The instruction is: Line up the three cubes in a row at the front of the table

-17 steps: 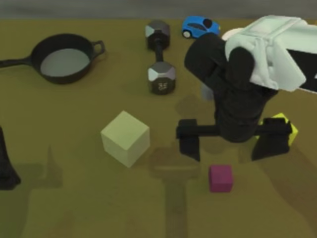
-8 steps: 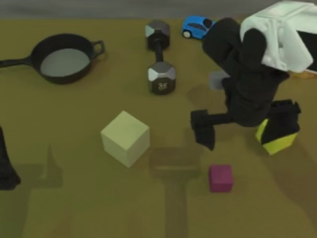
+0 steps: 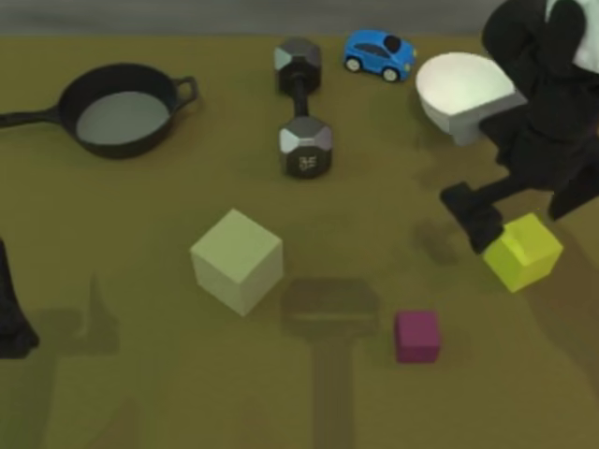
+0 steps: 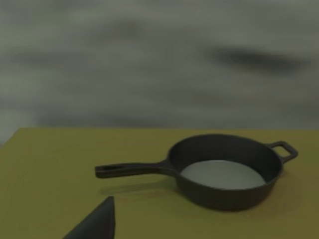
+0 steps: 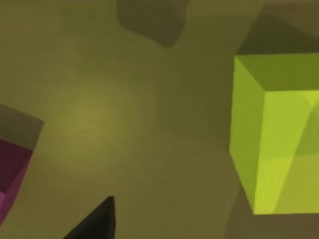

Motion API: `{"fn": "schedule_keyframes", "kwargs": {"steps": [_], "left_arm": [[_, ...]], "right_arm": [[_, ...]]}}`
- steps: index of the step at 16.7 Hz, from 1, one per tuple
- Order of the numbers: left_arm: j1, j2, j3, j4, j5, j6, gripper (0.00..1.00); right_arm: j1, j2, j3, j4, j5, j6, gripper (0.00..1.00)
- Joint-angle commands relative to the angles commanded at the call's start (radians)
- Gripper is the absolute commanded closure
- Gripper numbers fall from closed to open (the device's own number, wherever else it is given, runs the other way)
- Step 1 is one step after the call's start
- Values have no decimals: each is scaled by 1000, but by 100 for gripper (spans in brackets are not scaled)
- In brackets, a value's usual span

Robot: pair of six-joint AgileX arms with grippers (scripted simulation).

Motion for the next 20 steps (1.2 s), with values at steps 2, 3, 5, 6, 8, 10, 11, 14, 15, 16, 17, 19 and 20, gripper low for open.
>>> {"fn": "schedule_keyframes", "kwargs": {"steps": [2,3,5,6,8,10,11,14,15,16,17,19,20], "left_arm": [[0,0,0,0,0,0,0],[0,0,0,0,0,0,0],[0,0,0,0,0,0,0],[0,0,0,0,0,0,0],[0,0,0,0,0,0,0],[0,0,0,0,0,0,0],[0,0,0,0,0,0,0],[0,0,0,0,0,0,0],[0,0,0,0,0,0,0],[0,0,0,0,0,0,0],[0,0,0,0,0,0,0],[0,0,0,0,0,0,0],[0,0,0,0,0,0,0]], "right_arm": [[-43,6,13,1,-3,-74,0],[-56,7,17,2,-4,-94,0],[-63,7,19,3,-5,-105,0],[-63,7,19,3,-5,-105,0],[-59,3,15,3,-3,-104,0],[-60,9,3,20,-4,-103,0],[-60,18,-14,43,-4,-102,0],[-61,62,-84,163,-4,-102,0],[-61,79,-110,210,-4,-102,0],[-61,95,-135,251,-4,-102,0],[-61,109,-155,284,-4,-102,0],[-61,125,-179,318,-4,-102,0],[-61,126,-180,320,-4,-102,0]]}}
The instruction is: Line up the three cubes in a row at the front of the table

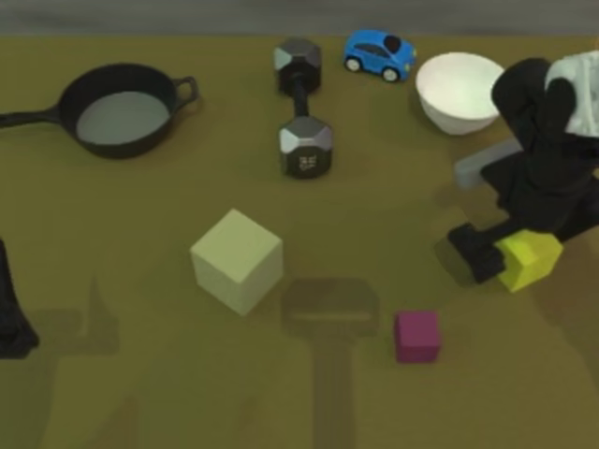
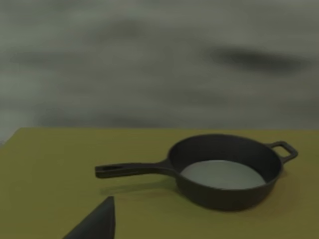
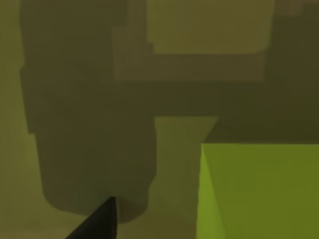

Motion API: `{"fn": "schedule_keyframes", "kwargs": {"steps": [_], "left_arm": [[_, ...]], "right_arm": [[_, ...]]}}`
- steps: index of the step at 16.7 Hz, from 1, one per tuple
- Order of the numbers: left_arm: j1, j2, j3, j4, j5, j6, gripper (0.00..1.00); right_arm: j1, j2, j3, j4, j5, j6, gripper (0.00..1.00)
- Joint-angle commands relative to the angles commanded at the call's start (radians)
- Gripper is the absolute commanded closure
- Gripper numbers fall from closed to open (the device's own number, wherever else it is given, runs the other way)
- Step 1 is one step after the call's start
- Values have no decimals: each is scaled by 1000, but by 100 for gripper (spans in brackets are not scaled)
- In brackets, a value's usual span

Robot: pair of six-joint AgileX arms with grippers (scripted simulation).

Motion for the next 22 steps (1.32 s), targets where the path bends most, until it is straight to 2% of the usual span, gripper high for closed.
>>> {"fn": "schedule_keyframes", "kwargs": {"steps": [3,16,22], "left_arm": [[0,0,0,0,0,0,0],[0,0,0,0,0,0,0],[0,0,0,0,0,0,0]], "right_arm": [[0,0,0,0,0,0,0],[0,0,0,0,0,0,98],[0,0,0,0,0,0,100]]}}
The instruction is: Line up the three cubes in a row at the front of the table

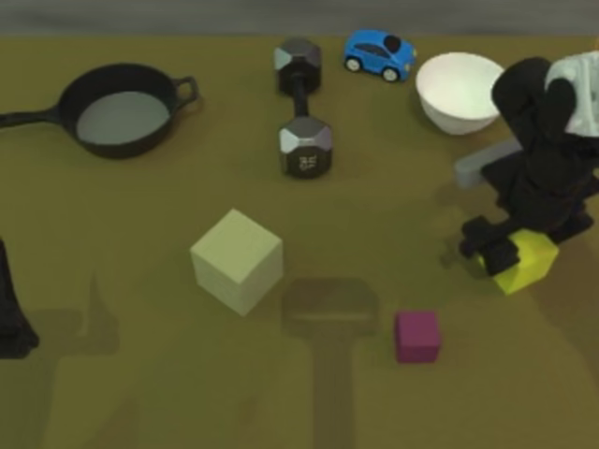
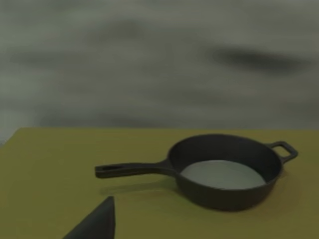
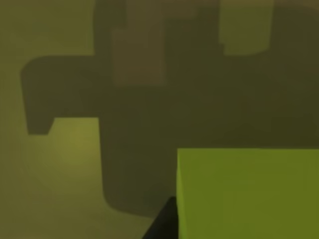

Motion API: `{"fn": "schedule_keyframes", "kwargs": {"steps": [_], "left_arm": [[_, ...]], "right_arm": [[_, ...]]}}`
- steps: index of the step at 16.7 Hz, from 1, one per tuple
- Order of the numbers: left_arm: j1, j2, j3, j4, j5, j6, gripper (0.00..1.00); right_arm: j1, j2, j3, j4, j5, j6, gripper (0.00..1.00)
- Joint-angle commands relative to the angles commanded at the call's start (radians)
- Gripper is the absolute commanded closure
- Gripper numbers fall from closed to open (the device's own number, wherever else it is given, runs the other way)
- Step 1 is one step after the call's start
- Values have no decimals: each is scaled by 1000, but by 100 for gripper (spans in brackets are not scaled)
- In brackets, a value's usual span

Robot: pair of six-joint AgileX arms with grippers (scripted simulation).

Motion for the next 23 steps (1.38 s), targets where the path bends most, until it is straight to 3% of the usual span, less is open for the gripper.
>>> {"fn": "schedule_keyframes", "kwargs": {"steps": [5,12,17,20,23], "left_arm": [[0,0,0,0,0,0,0],[0,0,0,0,0,0,0],[0,0,0,0,0,0,0],[0,0,0,0,0,0,0],[0,0,0,0,0,0,0]], "right_arm": [[3,-29,23,-27,-6,2,100],[10,-113,158,-252,-6,0,100],[7,-113,160,-255,-6,4,100],[48,-102,182,-267,-6,68,100],[135,-84,216,-290,-4,221,100]]}}
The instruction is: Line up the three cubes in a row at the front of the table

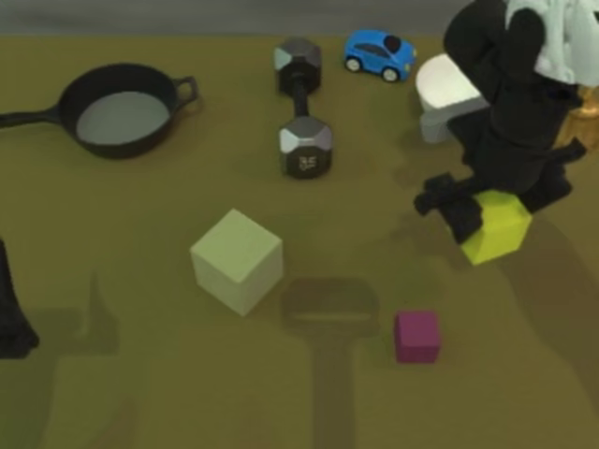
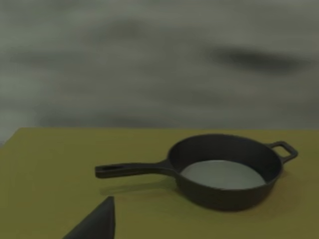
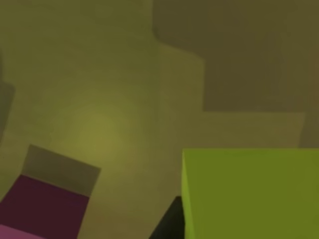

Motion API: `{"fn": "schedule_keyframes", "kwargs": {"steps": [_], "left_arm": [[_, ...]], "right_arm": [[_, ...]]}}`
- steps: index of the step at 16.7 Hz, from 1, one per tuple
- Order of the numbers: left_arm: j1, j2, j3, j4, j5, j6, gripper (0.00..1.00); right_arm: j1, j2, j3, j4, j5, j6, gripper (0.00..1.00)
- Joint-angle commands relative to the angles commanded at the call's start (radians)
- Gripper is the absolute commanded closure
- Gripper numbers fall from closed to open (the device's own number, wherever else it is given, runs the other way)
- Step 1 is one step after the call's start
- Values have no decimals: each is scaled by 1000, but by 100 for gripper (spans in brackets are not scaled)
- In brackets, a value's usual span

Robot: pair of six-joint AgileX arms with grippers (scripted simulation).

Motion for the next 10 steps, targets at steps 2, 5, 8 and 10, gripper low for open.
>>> {"fn": "schedule_keyframes", "kwargs": {"steps": [2,5,8,10], "left_arm": [[0,0,0,0,0,0,0],[0,0,0,0,0,0,0],[0,0,0,0,0,0,0],[0,0,0,0,0,0,0]], "right_arm": [[73,13,22,-20,2,148,100],[191,28,51,-50,5,398,100],[298,31,76,-70,10,612,100],[353,26,88,-76,15,709,100]]}}
